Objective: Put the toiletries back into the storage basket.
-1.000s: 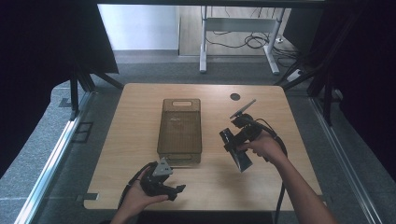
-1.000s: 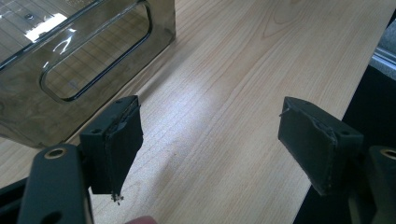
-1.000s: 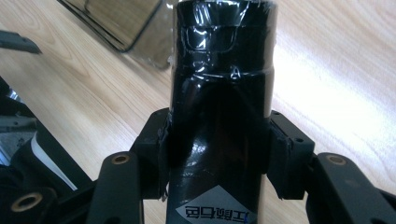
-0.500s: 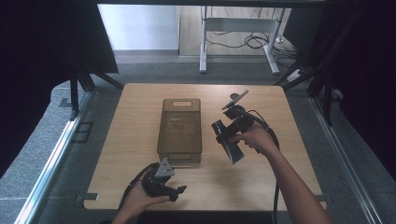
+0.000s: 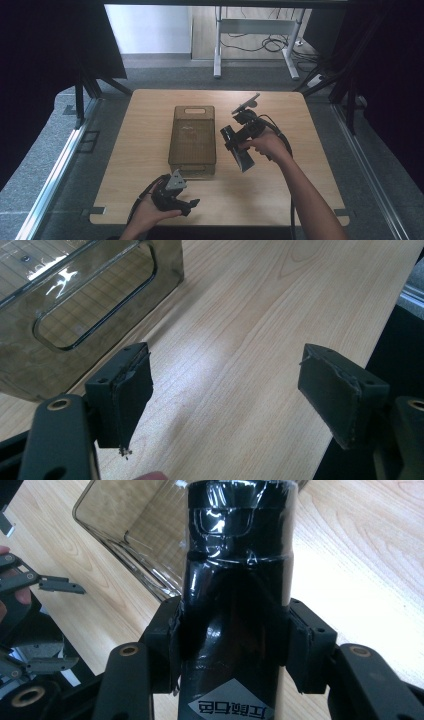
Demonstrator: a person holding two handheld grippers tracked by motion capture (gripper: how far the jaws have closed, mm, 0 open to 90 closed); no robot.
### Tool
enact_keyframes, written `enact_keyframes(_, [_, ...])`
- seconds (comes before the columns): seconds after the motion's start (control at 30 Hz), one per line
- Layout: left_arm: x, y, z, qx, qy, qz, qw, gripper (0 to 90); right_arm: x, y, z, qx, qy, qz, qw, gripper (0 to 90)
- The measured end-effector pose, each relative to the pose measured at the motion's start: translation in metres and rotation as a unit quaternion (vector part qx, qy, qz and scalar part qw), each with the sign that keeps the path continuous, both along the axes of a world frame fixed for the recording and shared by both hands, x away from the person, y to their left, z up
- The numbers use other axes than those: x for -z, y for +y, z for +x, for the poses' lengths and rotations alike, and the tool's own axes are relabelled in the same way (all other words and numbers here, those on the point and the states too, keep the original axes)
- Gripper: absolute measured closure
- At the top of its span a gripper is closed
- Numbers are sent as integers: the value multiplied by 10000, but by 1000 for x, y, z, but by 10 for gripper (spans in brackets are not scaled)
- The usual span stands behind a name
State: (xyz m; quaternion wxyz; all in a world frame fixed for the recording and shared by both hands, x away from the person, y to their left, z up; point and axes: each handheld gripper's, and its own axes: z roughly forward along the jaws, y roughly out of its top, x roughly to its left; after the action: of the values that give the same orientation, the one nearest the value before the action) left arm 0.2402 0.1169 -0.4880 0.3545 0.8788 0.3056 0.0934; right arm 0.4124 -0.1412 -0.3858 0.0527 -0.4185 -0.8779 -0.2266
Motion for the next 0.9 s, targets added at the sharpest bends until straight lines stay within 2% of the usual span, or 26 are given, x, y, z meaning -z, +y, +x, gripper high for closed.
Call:
enact_keyframes(0.5, [0, -1, 0, 23, 6, 12, 10000, 220, -10, 9, 10, 43, -32, 62, 10000, 483])
enact_keyframes(0.7, [-1, -1, -1, 29, -46, -50, 10000, 221, -11, 17, 18, 73, -23, 80, 9999, 483])
enact_keyframes(0.9, [0, -1, 0, 29, -12, -26, 10000, 220, -9, 26, 25, 81, 44, 87, 9999, 483])
